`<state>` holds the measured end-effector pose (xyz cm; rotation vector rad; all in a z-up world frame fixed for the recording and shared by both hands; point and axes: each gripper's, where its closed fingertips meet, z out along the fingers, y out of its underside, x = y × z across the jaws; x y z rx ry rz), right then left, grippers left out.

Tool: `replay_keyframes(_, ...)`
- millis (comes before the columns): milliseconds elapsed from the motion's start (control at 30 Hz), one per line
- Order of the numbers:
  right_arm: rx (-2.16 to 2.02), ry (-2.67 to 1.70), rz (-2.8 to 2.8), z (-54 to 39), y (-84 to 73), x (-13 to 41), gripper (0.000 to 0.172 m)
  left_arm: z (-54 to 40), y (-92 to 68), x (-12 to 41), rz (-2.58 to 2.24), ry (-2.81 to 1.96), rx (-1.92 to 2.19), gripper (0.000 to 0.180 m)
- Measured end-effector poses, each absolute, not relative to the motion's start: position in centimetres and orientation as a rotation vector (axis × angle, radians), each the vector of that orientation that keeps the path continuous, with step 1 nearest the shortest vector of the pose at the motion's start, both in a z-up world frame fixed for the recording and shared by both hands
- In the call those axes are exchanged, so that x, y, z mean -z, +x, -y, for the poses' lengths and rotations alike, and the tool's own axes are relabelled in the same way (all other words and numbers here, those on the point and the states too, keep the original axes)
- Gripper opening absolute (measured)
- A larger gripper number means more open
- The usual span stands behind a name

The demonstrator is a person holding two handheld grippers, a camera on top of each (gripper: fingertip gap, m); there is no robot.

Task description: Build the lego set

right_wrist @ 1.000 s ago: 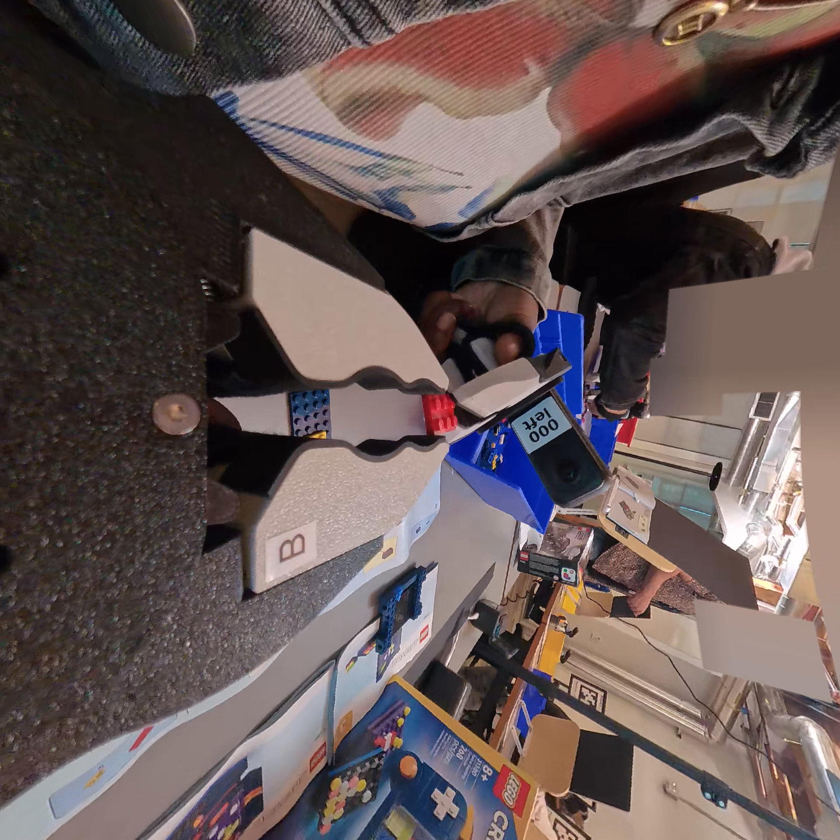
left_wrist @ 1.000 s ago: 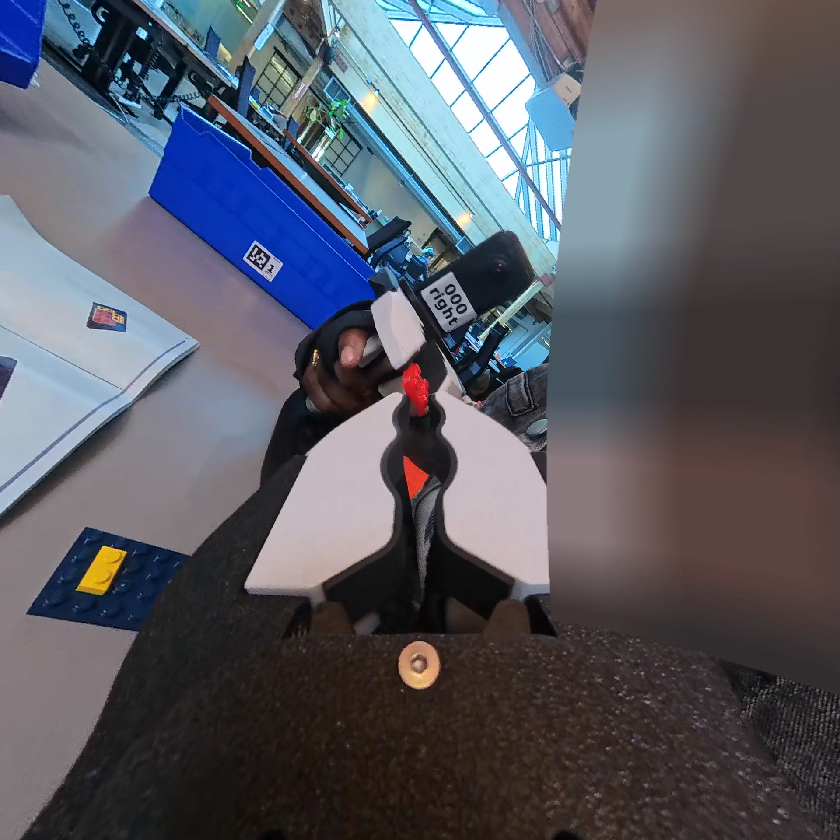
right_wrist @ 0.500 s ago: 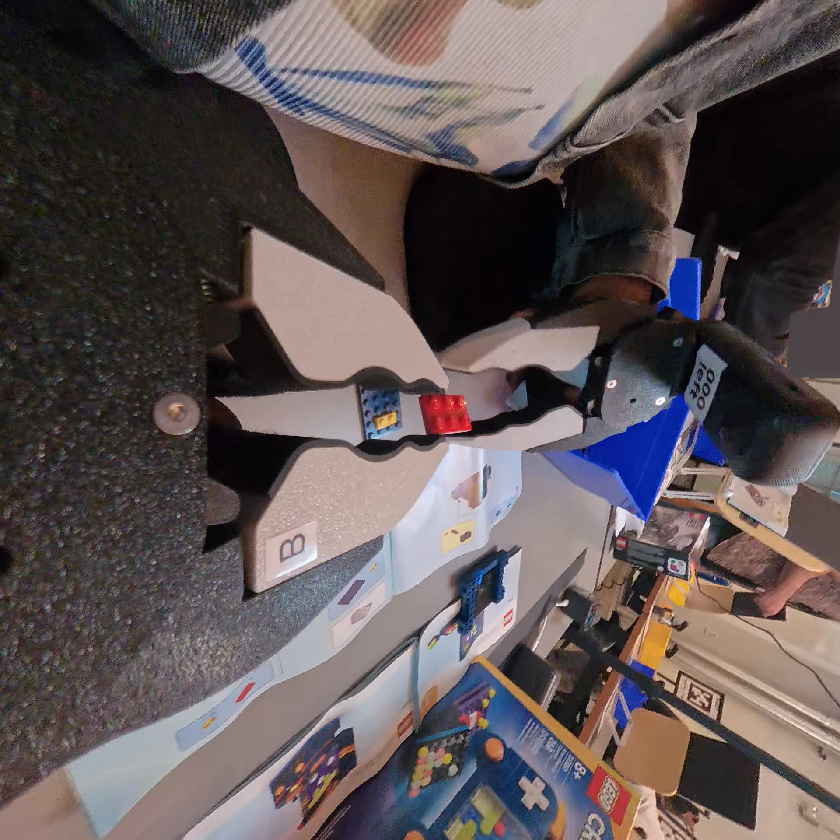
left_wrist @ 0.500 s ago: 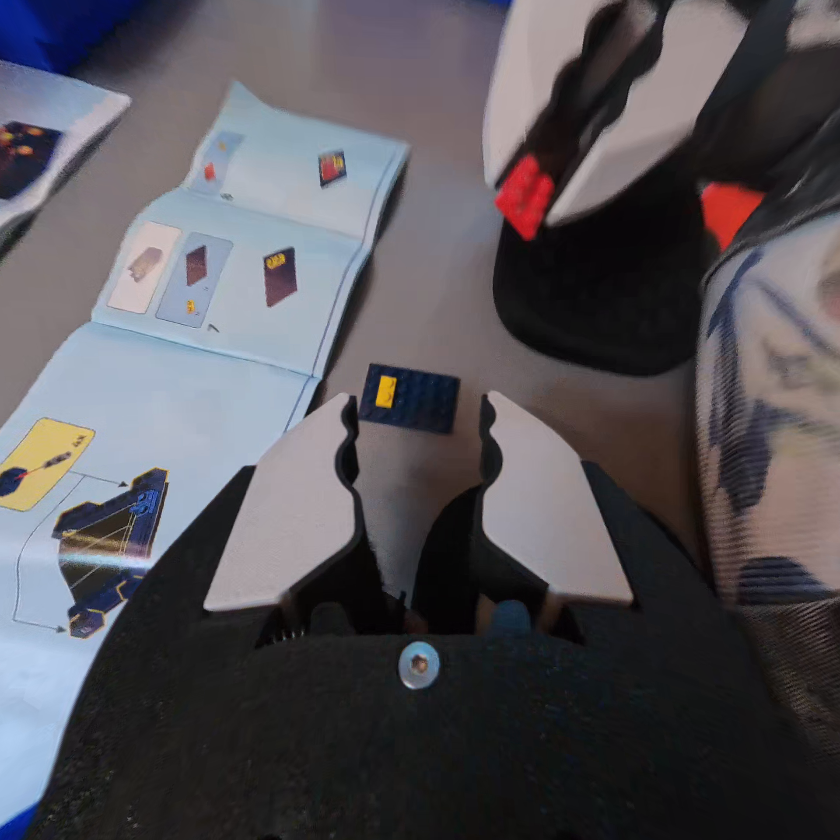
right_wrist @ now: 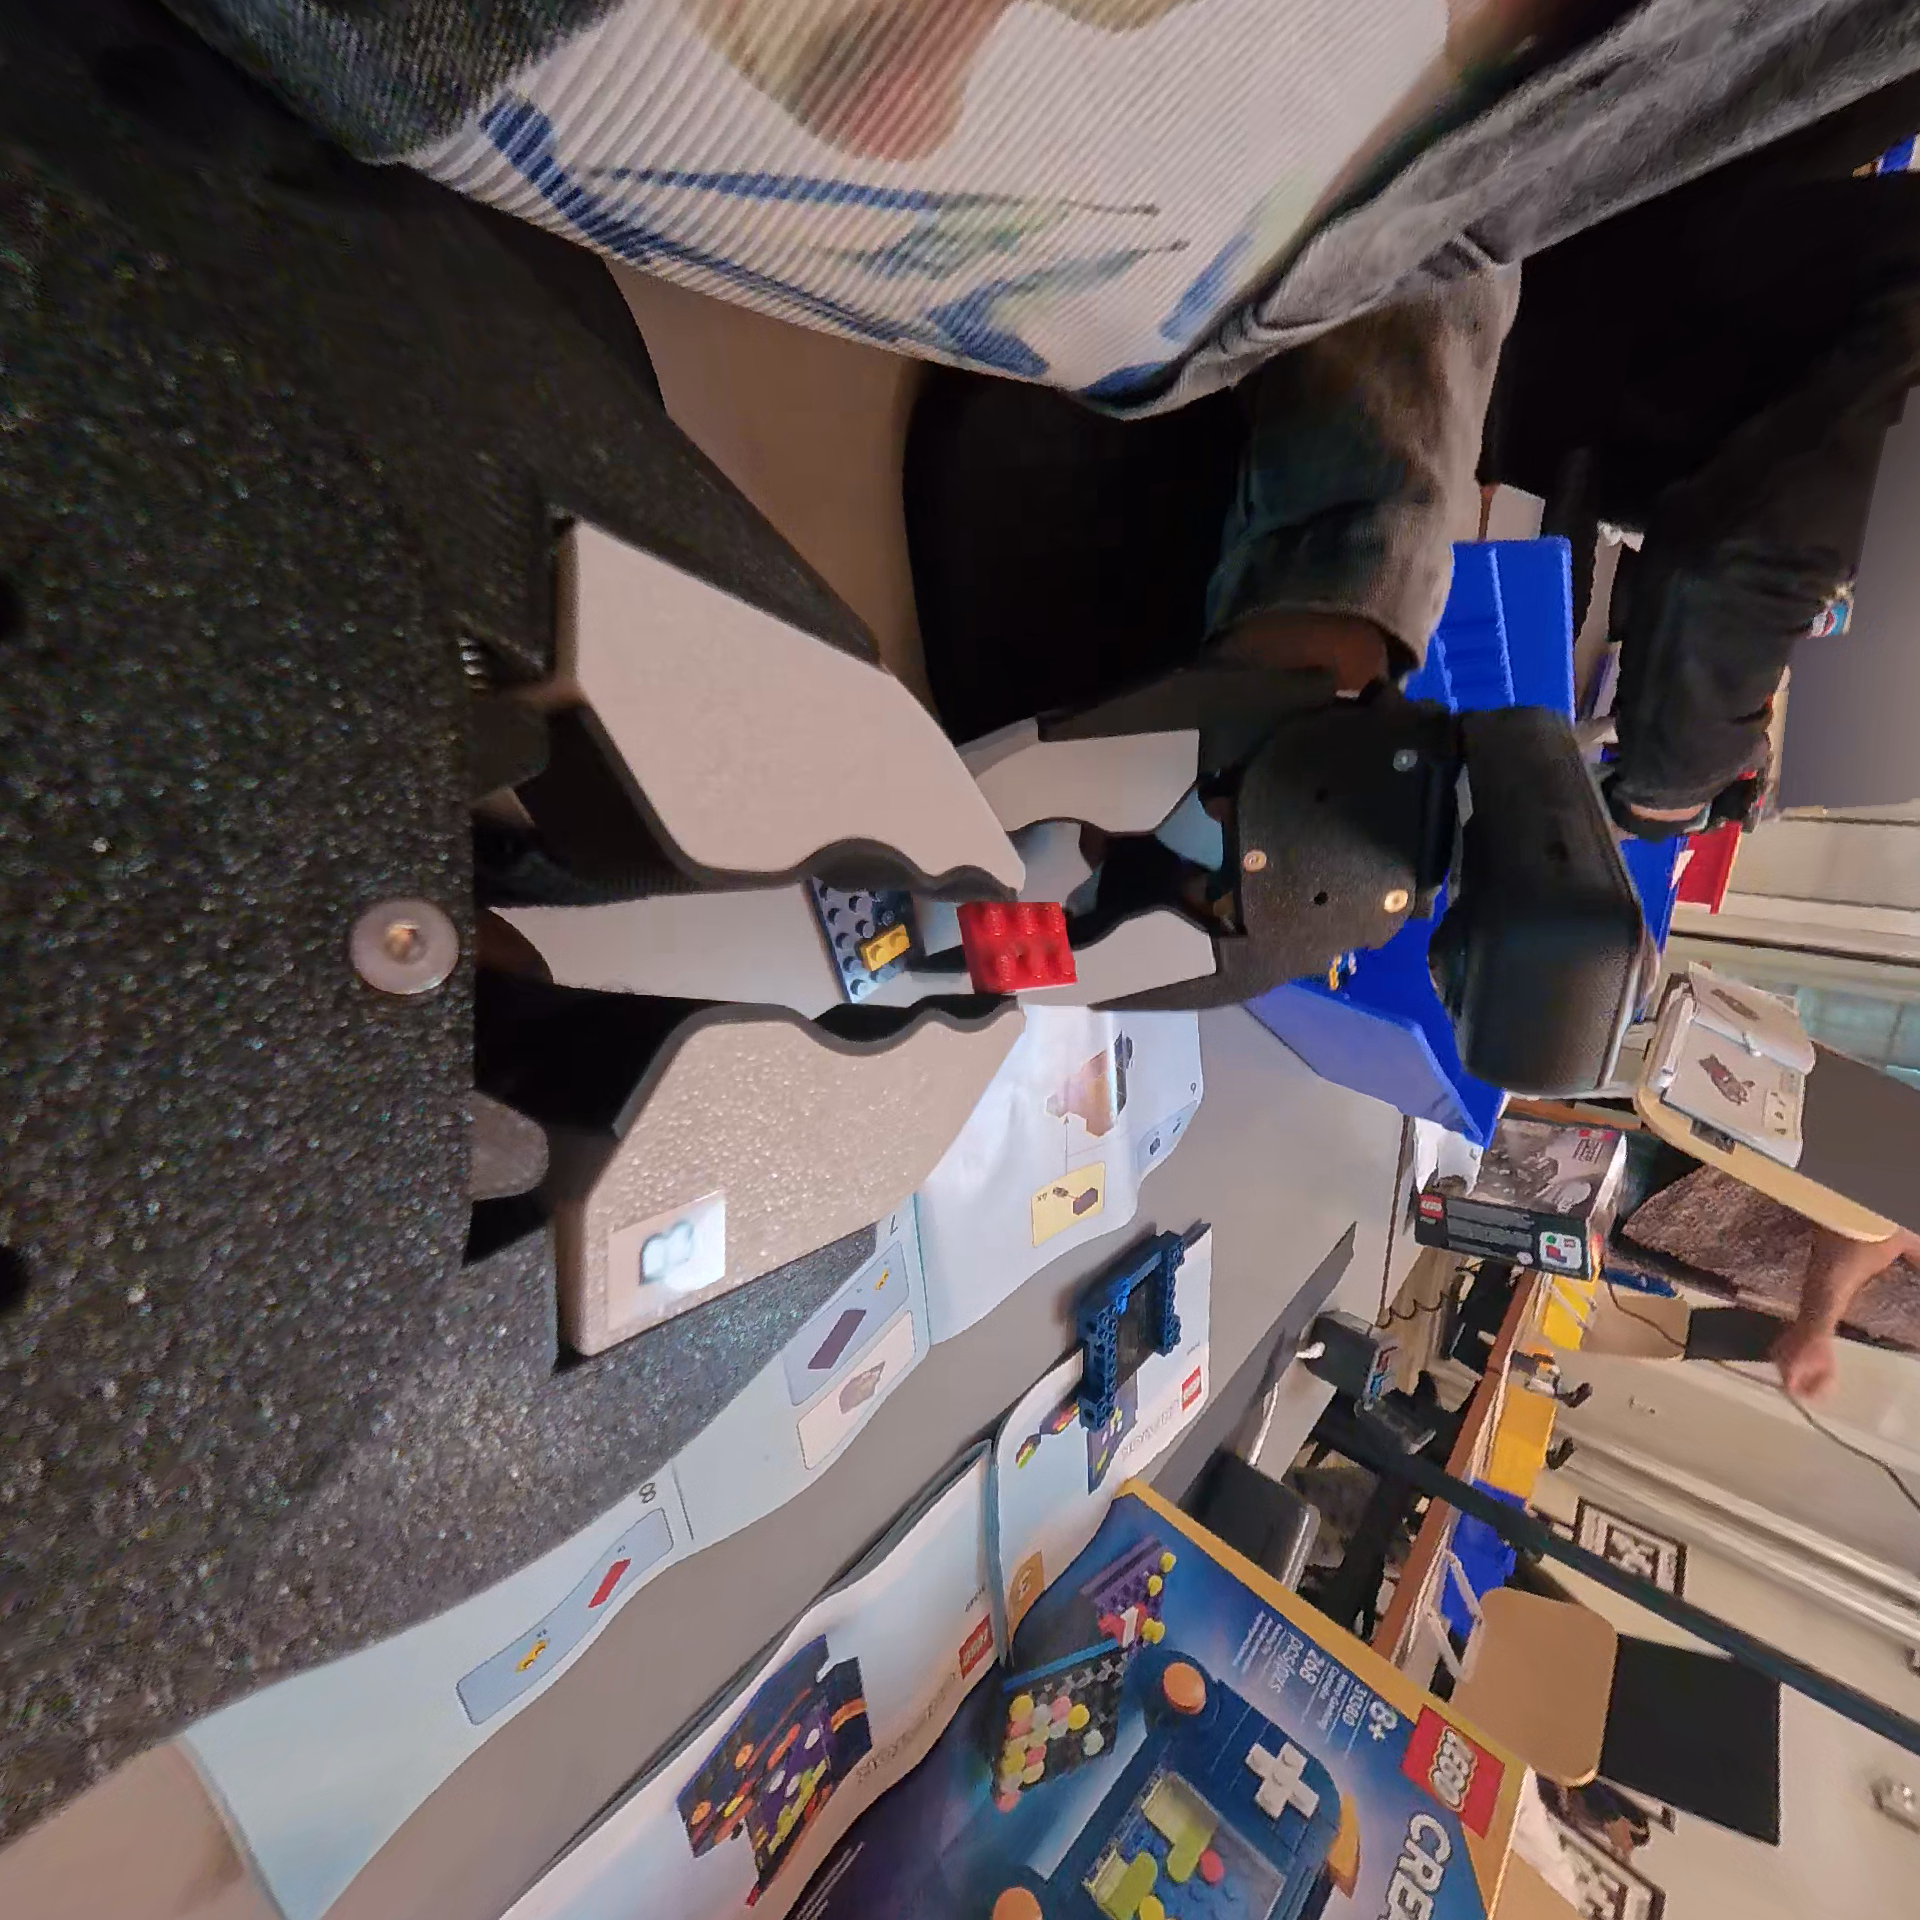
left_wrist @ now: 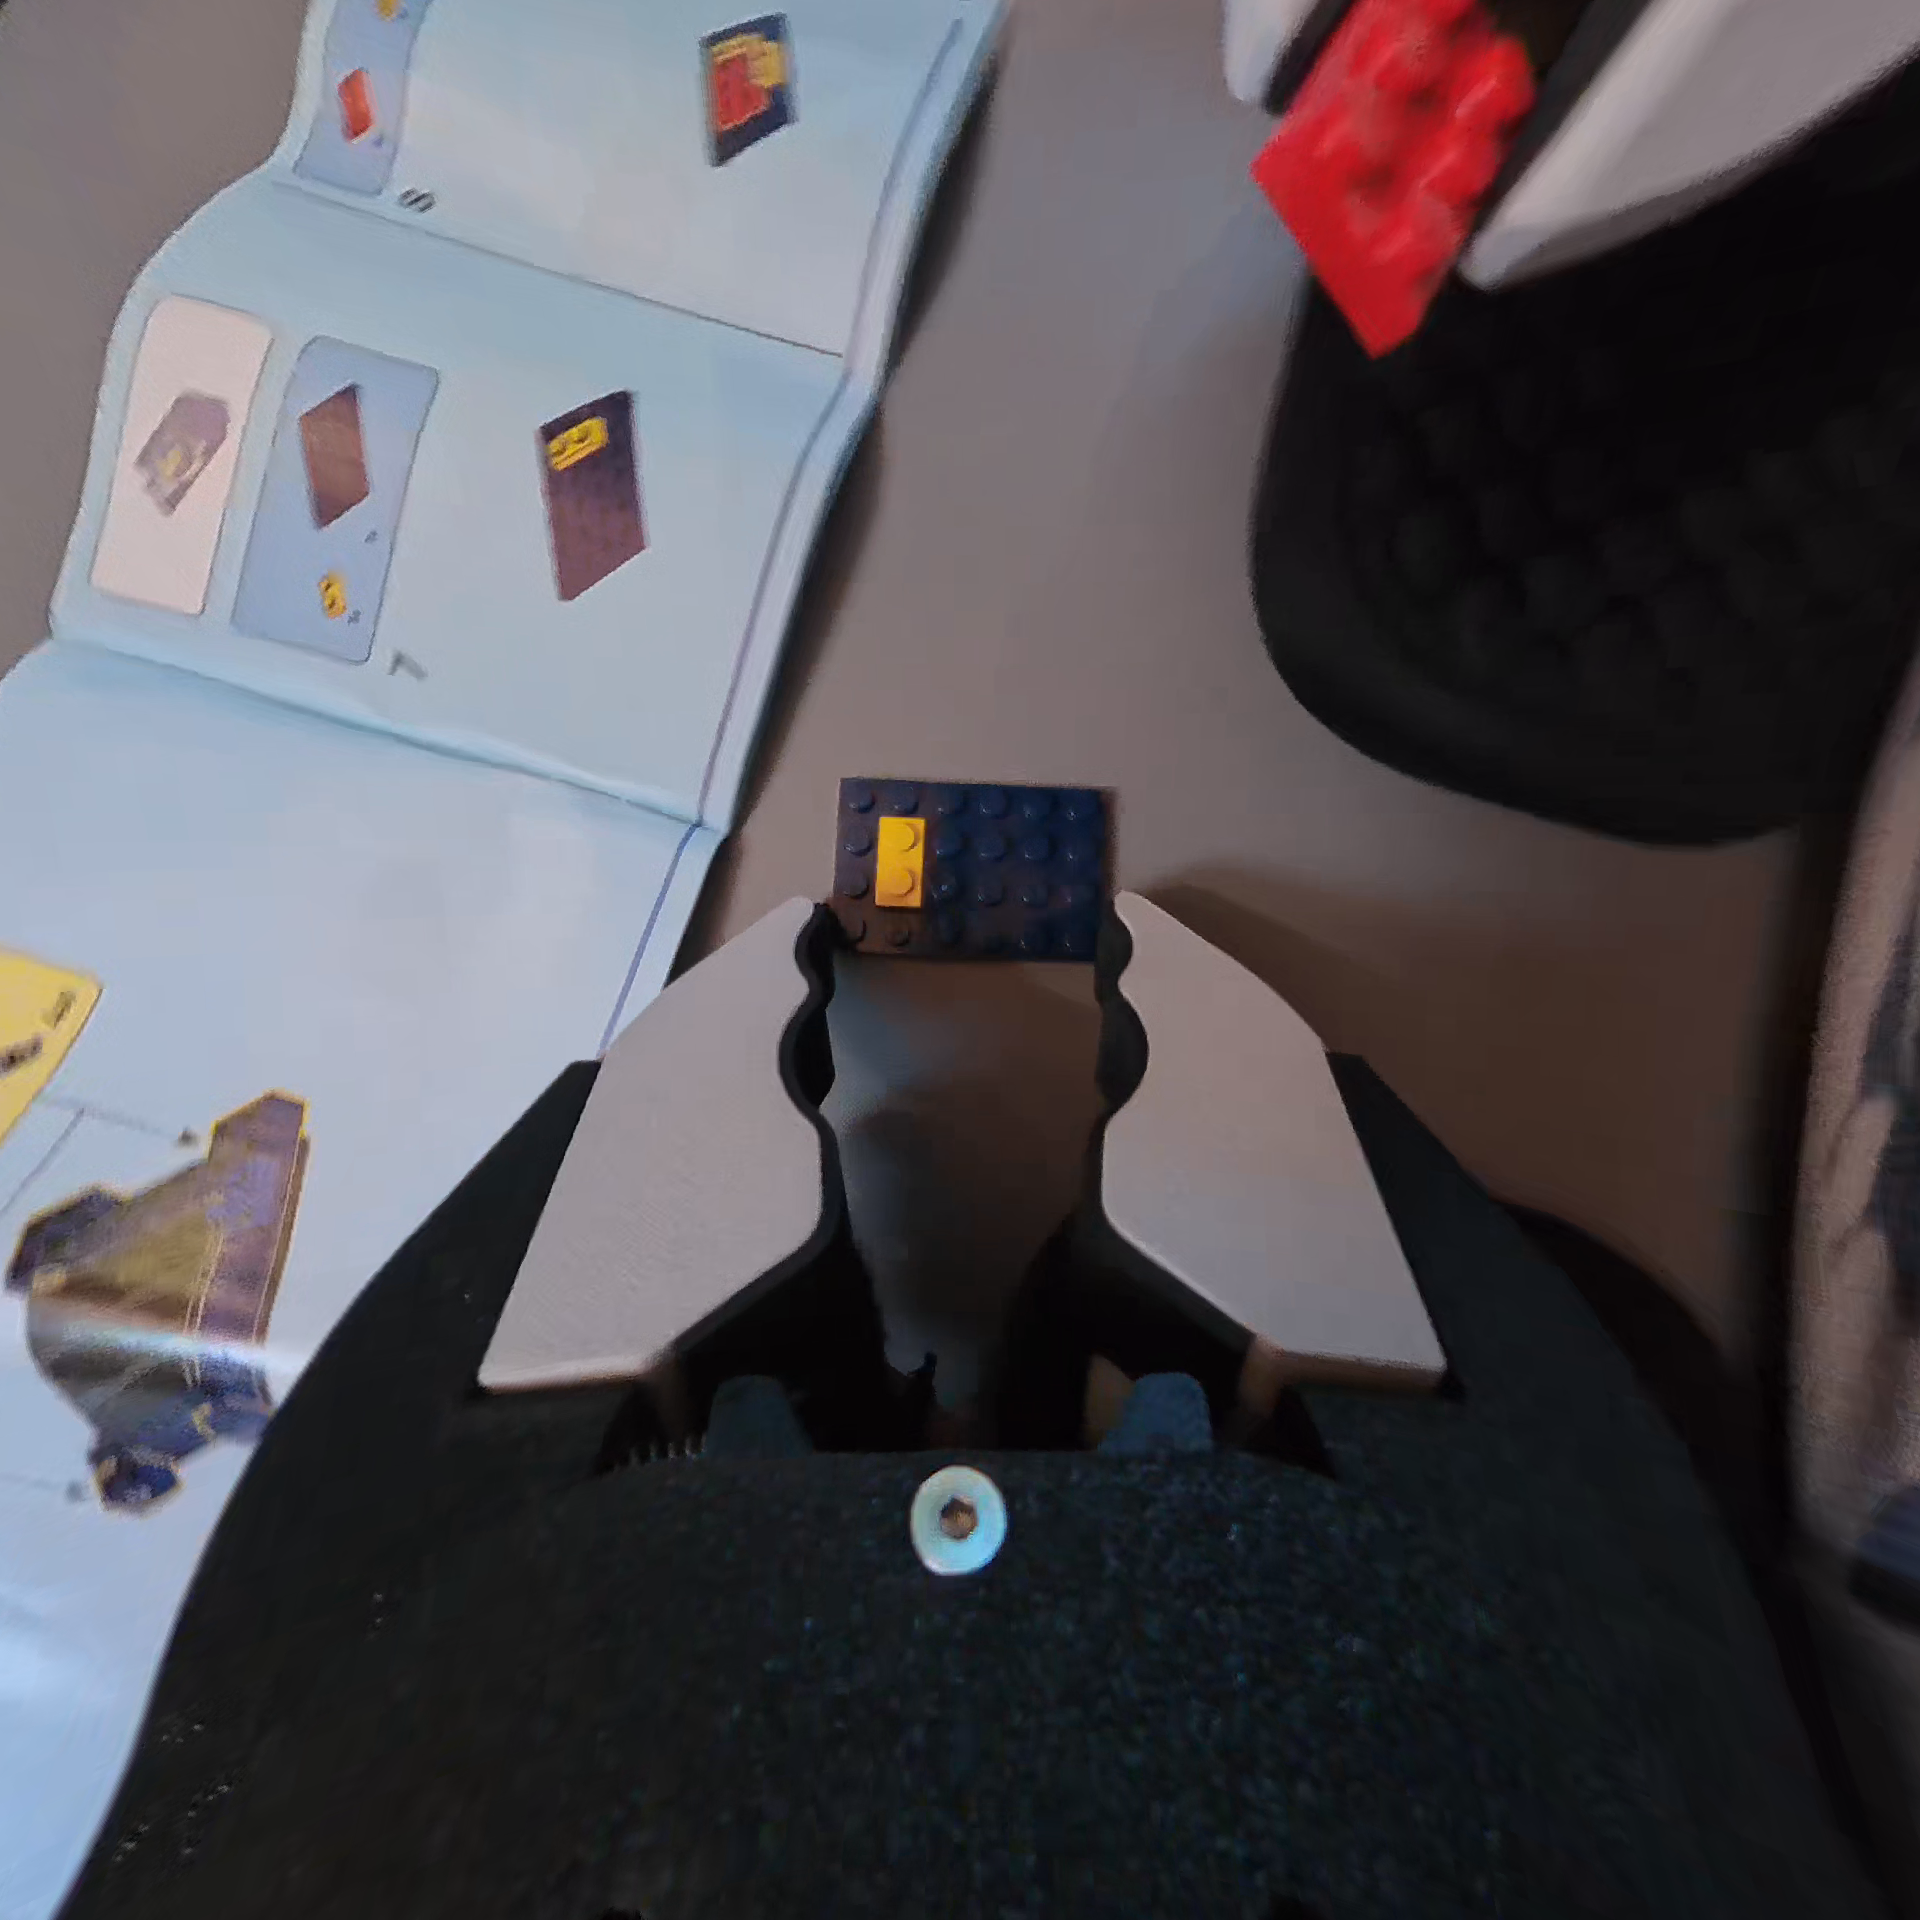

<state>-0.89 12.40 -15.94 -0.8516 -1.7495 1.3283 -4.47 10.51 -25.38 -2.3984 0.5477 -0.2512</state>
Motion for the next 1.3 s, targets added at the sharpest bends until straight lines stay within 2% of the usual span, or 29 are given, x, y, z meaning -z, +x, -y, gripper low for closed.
replay_keyframes(167, -1.326, -0.877, 1.743, -12.6, -1.1, 16.0, 0.017, -10.5, -4.1, 25.5, -0.377, -2.478, 0.136, 0.049)
replay_keyframes(333, -1.338, -0.868, 1.738, -12.6, -1.0, 15.9, 0.017, -9.7, -4.5, 23.4, -0.489, -2.381, 0.280, 0.065)
replay_keyframes(533, -1.348, -0.846, 1.733, -12.4, -0.9, 15.7, 0.017, -9.7, -5.4, 22.4, -1.011, -2.189, 0.282, 0.062)
replay_keyframes(633, -1.398, -0.853, 1.699, -12.7, -0.7, 15.2, 0.017, -10.6, -5.5, 23.3, -1.240, -2.111, 0.224, 0.069)
replay_keyframes(733, -1.455, -0.869, 1.651, -13.2, -0.6, 14.6, 0.016, -10.7, -4.3, 23.9, -1.345, -2.047, 0.363, 0.073)
replay_keyframes(833, -1.475, -0.872, 1.630, -13.4, -0.5, 14.4, 0.016, -10.2, -4.1, 24.8, -1.409, -2.041, 0.453, 0.067)
replay_keyframes(900, -1.473, -0.870, 1.629, -13.4, -0.4, 14.3, 0.016, -10.1, -4.7, 25.8, -1.428, -2.084, 0.448, 0.055)
replay_keyframes(967, -1.468, -0.868, 1.630, -13.4, -0.4, 14.3, 0.016, -9.6, -4.5, 25.9, -1.389, -2.105, 0.512, 0.043)
replay_keyframes(1067, -1.459, -0.873, 1.639, -13.4, -0.4, 14.5, 0.016, -9.0, -4.8, 26.0, -1.334, -2.144, 0.484, 0.037)
replay_keyframes(1200, -1.429, -0.899, 1.663, -13.5, -0.7, 14.9, 0.016, -8.8, -5.1, 26.1, -1.115, -2.281, 0.392, 0.019)
replay_keyframes(1267, -1.404, -0.908, 1.680, -13.5, -0.8, 15.2, 0.016, -8.6, -5.2, 26.1, -1.008, -2.339, 0.324, 0.020)
replay_keyframes(1300, -1.396, -0.910, 1.690, -13.5, -0.8, 15.3, 0.016, -8.4, -5.2, 25.9, -1.011, -2.329, 0.288, 0.035)
